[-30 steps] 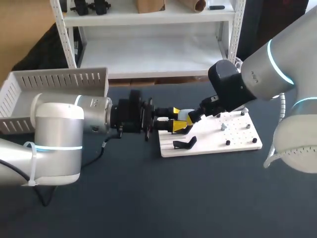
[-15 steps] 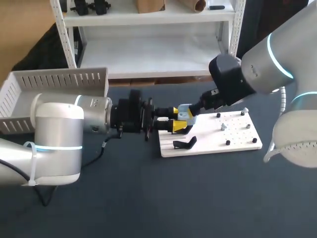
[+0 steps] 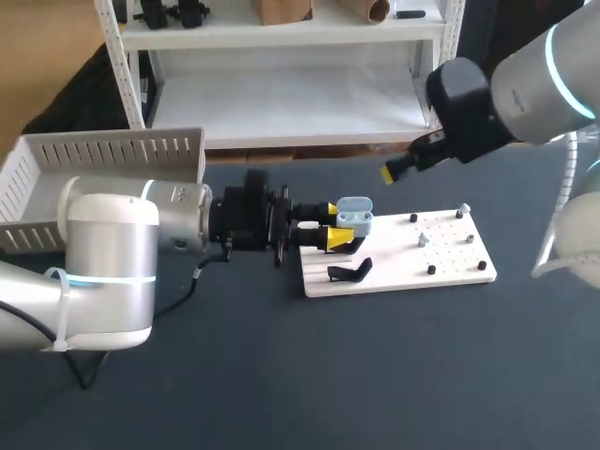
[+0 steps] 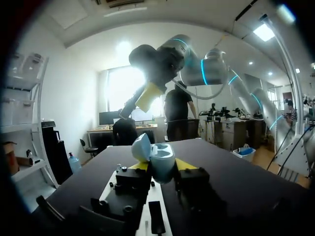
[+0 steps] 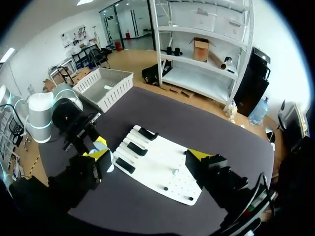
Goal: Pick up each earbud case from the left stands, insert the matching earbuds, close the lid, and place the case in the box.
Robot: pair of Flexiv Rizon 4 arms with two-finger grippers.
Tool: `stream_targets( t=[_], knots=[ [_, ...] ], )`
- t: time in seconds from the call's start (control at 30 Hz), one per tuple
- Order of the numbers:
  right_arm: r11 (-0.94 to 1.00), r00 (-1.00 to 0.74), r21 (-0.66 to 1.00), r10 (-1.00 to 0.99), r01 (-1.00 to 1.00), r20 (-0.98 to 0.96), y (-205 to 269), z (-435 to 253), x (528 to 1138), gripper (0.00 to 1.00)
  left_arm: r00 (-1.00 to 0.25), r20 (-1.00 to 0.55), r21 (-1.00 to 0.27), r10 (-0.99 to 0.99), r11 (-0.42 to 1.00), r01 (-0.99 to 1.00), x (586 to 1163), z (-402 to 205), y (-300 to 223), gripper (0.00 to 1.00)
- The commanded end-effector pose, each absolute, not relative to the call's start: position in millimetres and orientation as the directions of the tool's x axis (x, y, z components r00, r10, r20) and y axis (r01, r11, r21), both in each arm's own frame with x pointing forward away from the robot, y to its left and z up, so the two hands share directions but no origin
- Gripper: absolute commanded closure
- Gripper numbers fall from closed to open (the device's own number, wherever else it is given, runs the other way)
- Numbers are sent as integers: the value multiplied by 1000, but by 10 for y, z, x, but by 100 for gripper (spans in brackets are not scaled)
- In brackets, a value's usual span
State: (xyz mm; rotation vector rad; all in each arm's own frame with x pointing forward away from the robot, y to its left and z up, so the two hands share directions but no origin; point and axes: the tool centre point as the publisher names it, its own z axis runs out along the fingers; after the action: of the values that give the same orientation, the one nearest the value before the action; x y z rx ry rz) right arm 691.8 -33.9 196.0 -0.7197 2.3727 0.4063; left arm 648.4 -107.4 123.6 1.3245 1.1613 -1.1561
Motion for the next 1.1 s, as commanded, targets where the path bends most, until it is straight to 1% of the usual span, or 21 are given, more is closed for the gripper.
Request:
stream_targets(
  t=[0.03,0.17,0.3,0.43,0.57,0.73,1.0,1.07,1.1],
  knots=[
    [872,-649,-79,-417,-483,-637,-583,1952,6924,0,88,-995,85,49,-52,995,6490,1226,-1075,100],
    [886,-684,-188,-450,-424,-574,-888,1802,7116,0,88,-995,85,49,-52,995,6490,1226,-1075,100],
    [890,-735,-253,-456,-380,-502,-1145,1579,7266,0,88,-995,85,49,-52,995,6490,1226,-1075,100],
    [888,-781,-280,-456,-365,-427,-1321,1335,7352,0,88,-995,85,49,-52,995,6490,1226,-1075,100],
    [878,-805,-294,-468,-378,-364,-1390,1121,7460,0,88,-995,85,49,-52,995,6490,1226,-1075,100],
    [869,-810,-264,-488,-418,-325,-1381,937,7523,0,88,-995,85,49,-52,995,6490,1226,-1075,100],
    [870,-806,-223,-492,-440,-329,-1458,728,7618,0,88,-995,85,49,-52,995,6490,1226,-1075,100],
    [868,-803,-216,-496,-447,-330,-1487,676,7636,4,88,-995,85,49,-52,995,6490,1226,-1075,100],
    [868,-803,-214,-496,-448,-331,-1497,657,7639,14,88,-995,85,49,-52,995,6490,1226,-1075,100]
  ],
)
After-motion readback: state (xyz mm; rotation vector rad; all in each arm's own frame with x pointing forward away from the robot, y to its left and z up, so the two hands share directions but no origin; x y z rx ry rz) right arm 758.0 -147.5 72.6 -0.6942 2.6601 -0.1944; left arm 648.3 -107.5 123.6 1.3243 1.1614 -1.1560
